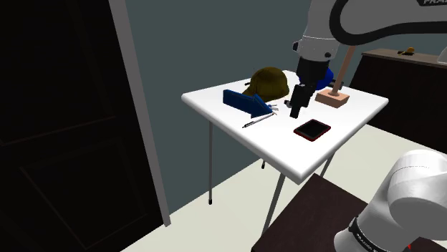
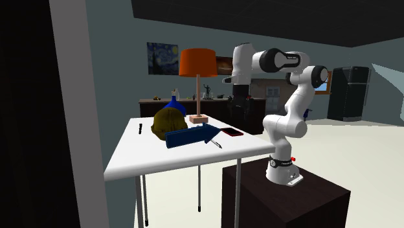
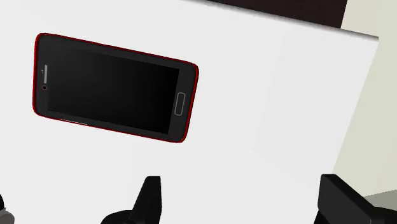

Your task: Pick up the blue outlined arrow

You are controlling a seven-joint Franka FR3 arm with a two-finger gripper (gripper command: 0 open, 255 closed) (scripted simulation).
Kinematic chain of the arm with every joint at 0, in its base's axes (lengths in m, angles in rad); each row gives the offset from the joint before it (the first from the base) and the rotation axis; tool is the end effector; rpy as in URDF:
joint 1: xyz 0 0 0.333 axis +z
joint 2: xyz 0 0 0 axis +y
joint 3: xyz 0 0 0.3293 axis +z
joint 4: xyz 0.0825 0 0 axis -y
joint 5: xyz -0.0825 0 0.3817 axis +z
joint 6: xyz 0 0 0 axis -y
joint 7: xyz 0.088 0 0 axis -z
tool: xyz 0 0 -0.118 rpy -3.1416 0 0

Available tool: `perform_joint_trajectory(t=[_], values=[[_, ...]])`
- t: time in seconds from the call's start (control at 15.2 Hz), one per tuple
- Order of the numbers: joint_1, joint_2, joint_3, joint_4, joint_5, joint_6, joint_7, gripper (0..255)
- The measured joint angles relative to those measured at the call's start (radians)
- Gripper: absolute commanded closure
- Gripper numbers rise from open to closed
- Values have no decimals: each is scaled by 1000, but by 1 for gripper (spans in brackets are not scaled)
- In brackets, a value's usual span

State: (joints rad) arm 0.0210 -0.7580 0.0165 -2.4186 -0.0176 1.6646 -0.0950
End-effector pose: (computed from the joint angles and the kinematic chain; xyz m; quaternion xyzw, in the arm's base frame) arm 0.3094 0.0109 0.5591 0.9978 0.0648 0.0015 0.0145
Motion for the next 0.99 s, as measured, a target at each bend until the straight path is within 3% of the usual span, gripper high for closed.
perform_joint_trajectory(t=[0.2, 0.53, 0.99], values=[[-4, 61, 1, 42, 4, 8, 10, 0], [-21, 288, -10, 215, 12, 17, 35, 0], [-35, 638, -16, 547, 35, -32, 86, 0]])
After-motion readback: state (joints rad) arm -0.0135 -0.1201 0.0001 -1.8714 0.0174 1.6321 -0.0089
